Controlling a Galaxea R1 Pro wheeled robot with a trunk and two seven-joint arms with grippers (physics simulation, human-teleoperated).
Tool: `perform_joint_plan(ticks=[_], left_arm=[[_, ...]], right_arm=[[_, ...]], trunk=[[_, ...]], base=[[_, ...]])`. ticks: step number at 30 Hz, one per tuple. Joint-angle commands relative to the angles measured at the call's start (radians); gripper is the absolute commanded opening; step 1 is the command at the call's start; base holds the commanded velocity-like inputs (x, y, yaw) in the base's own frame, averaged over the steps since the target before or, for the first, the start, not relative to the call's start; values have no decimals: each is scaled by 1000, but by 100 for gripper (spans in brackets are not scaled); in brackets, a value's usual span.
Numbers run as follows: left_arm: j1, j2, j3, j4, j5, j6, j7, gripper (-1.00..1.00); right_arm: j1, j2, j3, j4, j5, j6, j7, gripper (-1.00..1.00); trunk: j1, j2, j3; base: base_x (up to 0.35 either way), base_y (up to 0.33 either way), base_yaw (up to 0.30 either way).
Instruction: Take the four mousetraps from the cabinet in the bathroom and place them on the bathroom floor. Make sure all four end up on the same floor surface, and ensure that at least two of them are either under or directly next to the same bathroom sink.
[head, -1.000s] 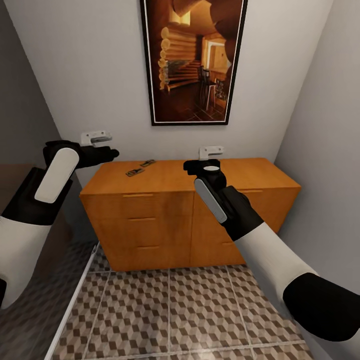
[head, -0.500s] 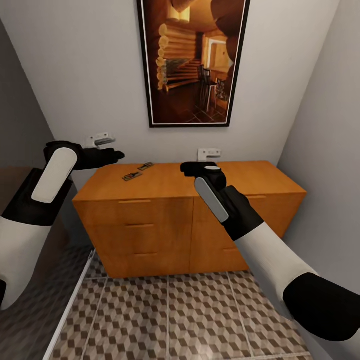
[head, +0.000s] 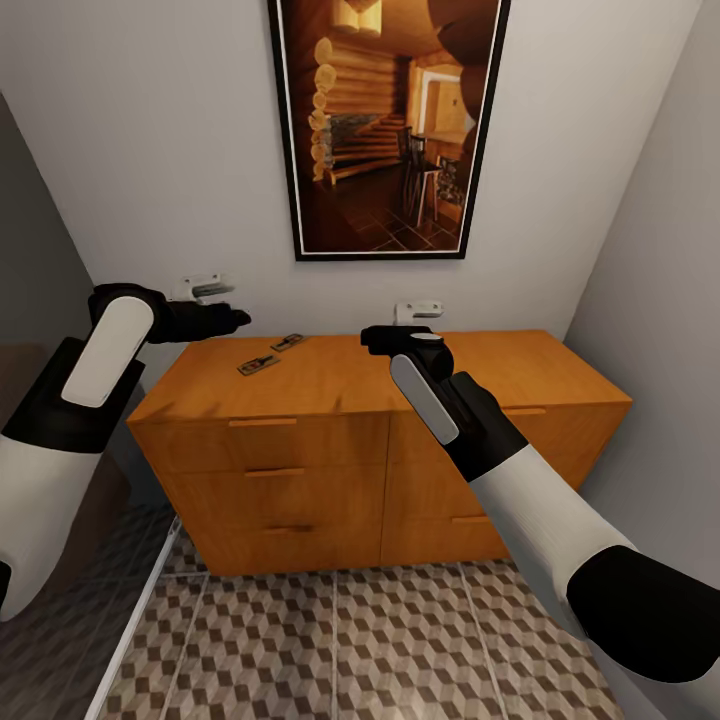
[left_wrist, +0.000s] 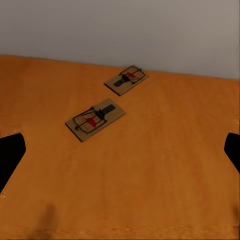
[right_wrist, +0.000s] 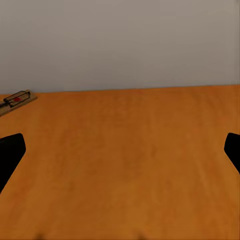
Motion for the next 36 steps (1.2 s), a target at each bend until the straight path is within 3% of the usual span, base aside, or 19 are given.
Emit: perform_joint_plan(ticks=[1, 4, 6, 7, 11, 21, 30, 36], left_arm=[[-1, 1, -2, -1, 9, 9, 10, 100], [-1, 0, -3, -1, 17, 26, 10, 100], [-1, 2, -3, 0, 41, 32, 9, 100], [-1, 7, -4, 1, 72, 33, 9, 100], [-1, 25, -4, 0, 93, 35, 9, 100], [-1, 70, -12, -2, 104, 38, 9, 100], [-2, 81, -68, -3, 104, 40, 9, 100], [-2, 112, -108, -8, 105, 41, 8, 100]], right_arm=[[-1, 0, 2, -1, -10, 1, -10, 100], [-1, -1, 2, 0, -10, 1, -10, 100], [-1, 0, 2, 1, -10, 1, -10, 100], [-1, 0, 3, 1, -10, 1, -10, 100], [-1, 0, 3, 1, -10, 1, -10, 100], [0, 1, 3, 4, -11, 1, -9, 100], [2, 1, 3, 13, -12, 1, 6, 100], [3, 1, 3, 35, -12, -1, 28, 100]], trunk=[[0, -1, -1], [0, -1, -1], [0, -1, -1], [0, -1, -1], [0, -1, -1], [0, -1, -1], [0, -1, -1], [0, -1, -1]], base=[[17, 0, 0], [78, 0, 0], [136, 0, 0], [87, 0, 0], [50, 0, 0], [9, 0, 0], [0, 0, 0], [0, 0, 0]])
